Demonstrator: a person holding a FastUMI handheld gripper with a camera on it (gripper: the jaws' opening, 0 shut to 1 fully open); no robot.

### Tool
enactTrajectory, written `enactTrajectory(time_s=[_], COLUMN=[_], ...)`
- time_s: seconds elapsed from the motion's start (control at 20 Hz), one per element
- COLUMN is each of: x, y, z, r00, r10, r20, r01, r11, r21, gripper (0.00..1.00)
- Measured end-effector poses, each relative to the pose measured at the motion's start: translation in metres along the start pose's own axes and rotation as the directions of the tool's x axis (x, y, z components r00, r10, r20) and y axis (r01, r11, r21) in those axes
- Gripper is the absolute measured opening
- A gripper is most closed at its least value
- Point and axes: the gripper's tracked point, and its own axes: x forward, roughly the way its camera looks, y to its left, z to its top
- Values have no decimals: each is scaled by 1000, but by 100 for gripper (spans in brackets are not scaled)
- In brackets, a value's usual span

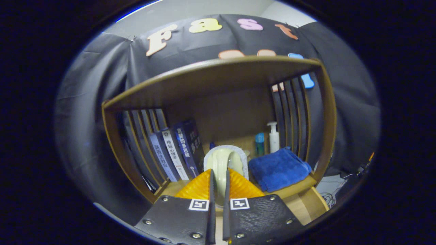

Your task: Pull open the drawer, take out the items inside it, and place them on the countertop above the cabinet.

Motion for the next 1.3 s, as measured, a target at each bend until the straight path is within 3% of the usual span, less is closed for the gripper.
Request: enactTrajectory(time_s=[0.45,0.75,1.05,1.2,1.3], x=[82,123,136,136,128], y=[-4,-8,-15,-21,-23], z=[-89,-95,-99,-99,-99], r00=[971,971,977,976,976], r10=[-26,-28,-77,-102,-103], r20=[-239,-239,-196,-192,-193], r01=[24,41,80,103,98], r11=[1000,998,997,995,995], r21=[-11,49,4,-6,-31], gripper=[10,12,13,19,45])
